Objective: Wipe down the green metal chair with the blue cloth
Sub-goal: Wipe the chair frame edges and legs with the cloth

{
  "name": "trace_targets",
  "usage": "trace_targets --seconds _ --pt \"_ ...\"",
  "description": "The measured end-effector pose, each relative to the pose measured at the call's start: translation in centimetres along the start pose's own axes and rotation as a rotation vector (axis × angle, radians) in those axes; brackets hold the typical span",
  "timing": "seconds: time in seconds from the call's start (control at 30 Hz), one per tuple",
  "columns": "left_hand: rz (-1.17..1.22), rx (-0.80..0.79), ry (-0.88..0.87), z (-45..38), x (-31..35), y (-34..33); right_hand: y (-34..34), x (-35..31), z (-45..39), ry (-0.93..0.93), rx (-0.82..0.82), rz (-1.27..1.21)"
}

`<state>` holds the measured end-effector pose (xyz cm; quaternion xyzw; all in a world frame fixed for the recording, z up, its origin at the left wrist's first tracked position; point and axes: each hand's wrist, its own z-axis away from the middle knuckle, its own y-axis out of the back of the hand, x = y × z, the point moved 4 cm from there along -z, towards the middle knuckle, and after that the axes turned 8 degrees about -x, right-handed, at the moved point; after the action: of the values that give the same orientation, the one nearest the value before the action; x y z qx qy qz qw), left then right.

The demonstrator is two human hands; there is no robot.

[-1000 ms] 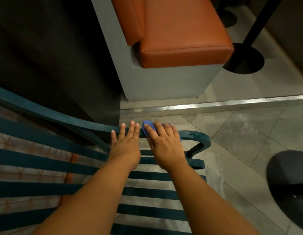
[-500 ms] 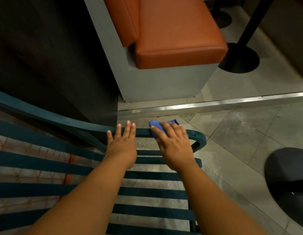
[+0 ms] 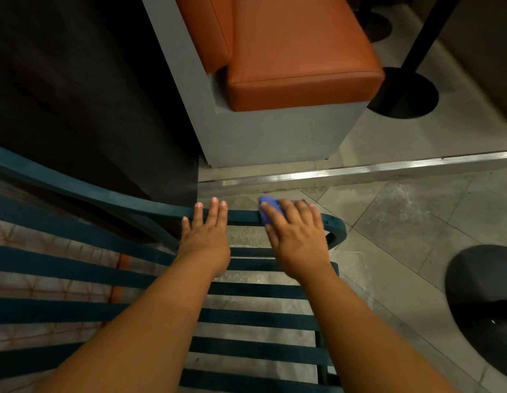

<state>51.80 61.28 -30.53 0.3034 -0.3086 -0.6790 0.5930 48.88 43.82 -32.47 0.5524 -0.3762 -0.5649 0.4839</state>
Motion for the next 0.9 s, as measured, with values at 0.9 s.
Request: trace_targets --seconds 0.9 --pt "0.206 0.022 -0.076 -4.2 5.0 0.0 1.6 5.9 0.1 -0.382 0.013 -0.289"
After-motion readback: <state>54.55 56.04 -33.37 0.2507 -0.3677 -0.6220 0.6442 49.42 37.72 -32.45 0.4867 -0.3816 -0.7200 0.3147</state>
